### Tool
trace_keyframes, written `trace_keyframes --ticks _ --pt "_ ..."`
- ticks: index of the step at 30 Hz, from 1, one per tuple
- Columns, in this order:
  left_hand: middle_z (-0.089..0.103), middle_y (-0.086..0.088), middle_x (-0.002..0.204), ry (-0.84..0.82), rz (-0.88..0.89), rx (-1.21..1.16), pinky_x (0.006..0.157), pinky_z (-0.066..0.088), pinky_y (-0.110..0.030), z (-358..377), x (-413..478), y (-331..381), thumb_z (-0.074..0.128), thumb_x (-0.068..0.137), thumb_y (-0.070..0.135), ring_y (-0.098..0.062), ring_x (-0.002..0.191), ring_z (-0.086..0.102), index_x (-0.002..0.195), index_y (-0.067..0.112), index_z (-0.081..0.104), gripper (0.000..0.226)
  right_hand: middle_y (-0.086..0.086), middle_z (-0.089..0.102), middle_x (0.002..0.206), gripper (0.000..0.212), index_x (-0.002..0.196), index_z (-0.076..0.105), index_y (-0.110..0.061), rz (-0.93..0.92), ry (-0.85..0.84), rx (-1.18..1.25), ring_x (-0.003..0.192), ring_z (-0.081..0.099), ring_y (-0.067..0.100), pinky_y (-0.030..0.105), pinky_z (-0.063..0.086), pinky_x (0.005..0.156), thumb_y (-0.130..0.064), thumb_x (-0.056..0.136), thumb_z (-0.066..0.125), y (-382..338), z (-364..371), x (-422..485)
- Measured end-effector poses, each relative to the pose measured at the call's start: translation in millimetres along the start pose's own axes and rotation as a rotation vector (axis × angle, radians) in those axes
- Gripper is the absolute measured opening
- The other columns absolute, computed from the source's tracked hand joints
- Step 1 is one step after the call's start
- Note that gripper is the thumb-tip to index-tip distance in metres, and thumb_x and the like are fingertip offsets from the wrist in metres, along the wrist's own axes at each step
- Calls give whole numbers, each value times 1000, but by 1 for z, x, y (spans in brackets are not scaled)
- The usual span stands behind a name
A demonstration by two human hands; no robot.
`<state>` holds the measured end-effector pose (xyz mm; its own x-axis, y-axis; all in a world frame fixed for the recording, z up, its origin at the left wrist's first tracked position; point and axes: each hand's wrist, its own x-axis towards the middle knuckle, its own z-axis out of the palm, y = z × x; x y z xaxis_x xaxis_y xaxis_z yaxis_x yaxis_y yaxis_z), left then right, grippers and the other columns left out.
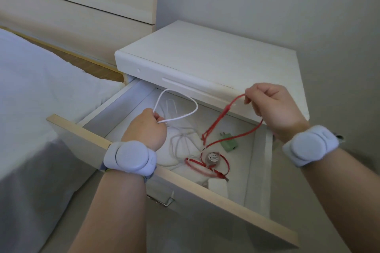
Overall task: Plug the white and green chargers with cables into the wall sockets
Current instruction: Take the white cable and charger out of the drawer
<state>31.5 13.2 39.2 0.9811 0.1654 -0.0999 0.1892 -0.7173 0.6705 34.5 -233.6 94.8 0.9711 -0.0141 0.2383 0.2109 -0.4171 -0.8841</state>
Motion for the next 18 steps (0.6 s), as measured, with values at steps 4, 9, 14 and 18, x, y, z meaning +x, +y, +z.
trace_keyframes --ticks 4,9,14,18 --pt "55 -9 90 58 -16 -6 69 39 -33 -3 -4 4 38 92 17 -27 78 50 97 14 49 13 1 47 55 29 59 59 -6 105 -444 -457 52 39 9 24 36 55 -17 85 58 15 3 -14" --pt "52 -10 100 161 -22 36 73 38 -35 -11 -10 7 37 94 21 -29 86 48 100 18 46 11 3 39 55 25 56 50 -14 213 -769 -1145 48 31 17 25 28 48 -27 76 58 45 21 -27" --pt "53 -12 97 233 10 -18 71 35 -35 -17 -12 8 33 95 23 -30 84 49 94 17 44 12 12 68 90 21 91 67 -6 197 -871 -1101 78 62 27 29 45 63 -22 81 56 55 49 -19" --pt "51 -8 91 250 27 -60 65 33 -32 -19 -12 9 34 94 20 -26 79 46 93 16 47 14 2 65 116 27 113 64 -20 9 -685 -948 103 59 21 25 41 80 -23 92 48 44 82 -4"
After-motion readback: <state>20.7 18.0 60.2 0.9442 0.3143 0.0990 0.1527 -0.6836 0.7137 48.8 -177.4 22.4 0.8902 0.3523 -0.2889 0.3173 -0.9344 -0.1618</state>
